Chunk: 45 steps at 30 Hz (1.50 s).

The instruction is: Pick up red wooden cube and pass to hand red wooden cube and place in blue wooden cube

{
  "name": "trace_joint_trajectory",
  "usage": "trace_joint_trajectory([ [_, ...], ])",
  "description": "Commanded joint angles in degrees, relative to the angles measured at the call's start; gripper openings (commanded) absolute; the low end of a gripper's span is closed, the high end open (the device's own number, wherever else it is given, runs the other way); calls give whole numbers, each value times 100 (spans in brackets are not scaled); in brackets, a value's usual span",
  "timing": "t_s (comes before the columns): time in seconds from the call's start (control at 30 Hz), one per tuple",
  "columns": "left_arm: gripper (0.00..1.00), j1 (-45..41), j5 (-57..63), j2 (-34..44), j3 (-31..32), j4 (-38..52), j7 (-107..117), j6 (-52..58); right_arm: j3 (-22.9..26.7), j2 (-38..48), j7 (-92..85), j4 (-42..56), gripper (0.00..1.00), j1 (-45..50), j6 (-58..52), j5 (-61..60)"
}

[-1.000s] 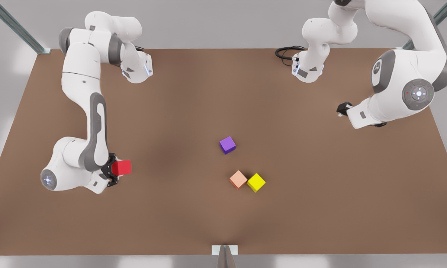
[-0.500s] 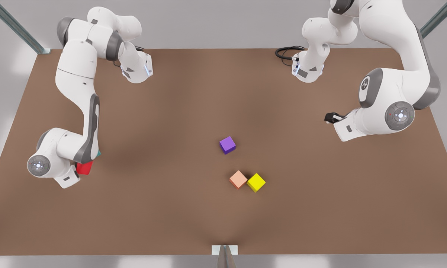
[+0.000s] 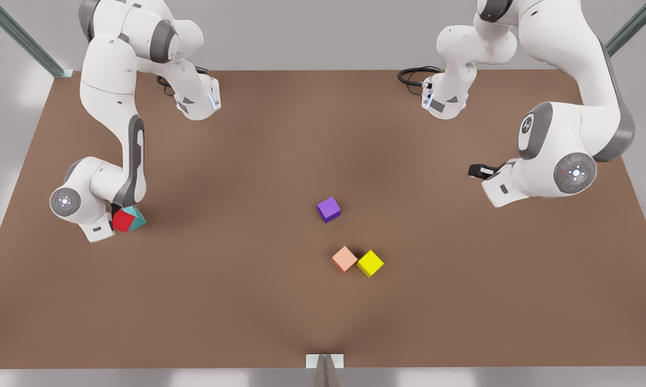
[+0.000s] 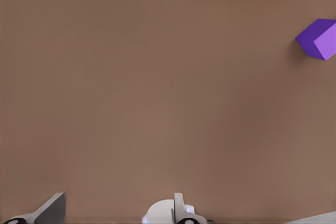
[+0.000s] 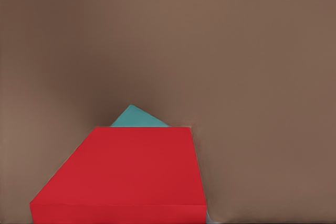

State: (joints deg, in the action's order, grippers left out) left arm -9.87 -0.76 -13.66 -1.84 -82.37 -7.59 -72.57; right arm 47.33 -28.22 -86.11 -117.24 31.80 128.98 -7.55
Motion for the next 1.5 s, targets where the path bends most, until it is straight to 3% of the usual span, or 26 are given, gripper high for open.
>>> trace_joint_trajectory([
  [0.0,100,-6,15,30,69,10,267,129,48,36,437,-159,47,28,532,25],
  [0.47,100,-6,-21,38,202,28,285,217,22,1,454,-695,47,19,1095,-54],
  [0.5,100,-6,-21,38,202,28,285,226,22,1,463,-695,60,28,1095,-54],
  [0.53,100,-6,-21,38,202,28,293,226,22,1,489,-695,90,19,1086,-63],
  [0.57,100,-6,-21,38,202,28,285,226,22,1,525,-695,100,19,1086,-63],
  [1.07,100,3,-29,30,342,63,452,243,22,379,516,-634,100,142,409,-63],
  [1.27,100,12,-91,38,342,353,452,445,39,1038,1095,113,100,301,-1409,-19],
  [1.37,100,29,-91,38,342,371,460,683,-40,968,2852,1132,100,564,-2851,-10],
  [1.47,100,29,-91,38,342,388,460,691,-84,661,4488,1844,100,881,-3414,-405],
])
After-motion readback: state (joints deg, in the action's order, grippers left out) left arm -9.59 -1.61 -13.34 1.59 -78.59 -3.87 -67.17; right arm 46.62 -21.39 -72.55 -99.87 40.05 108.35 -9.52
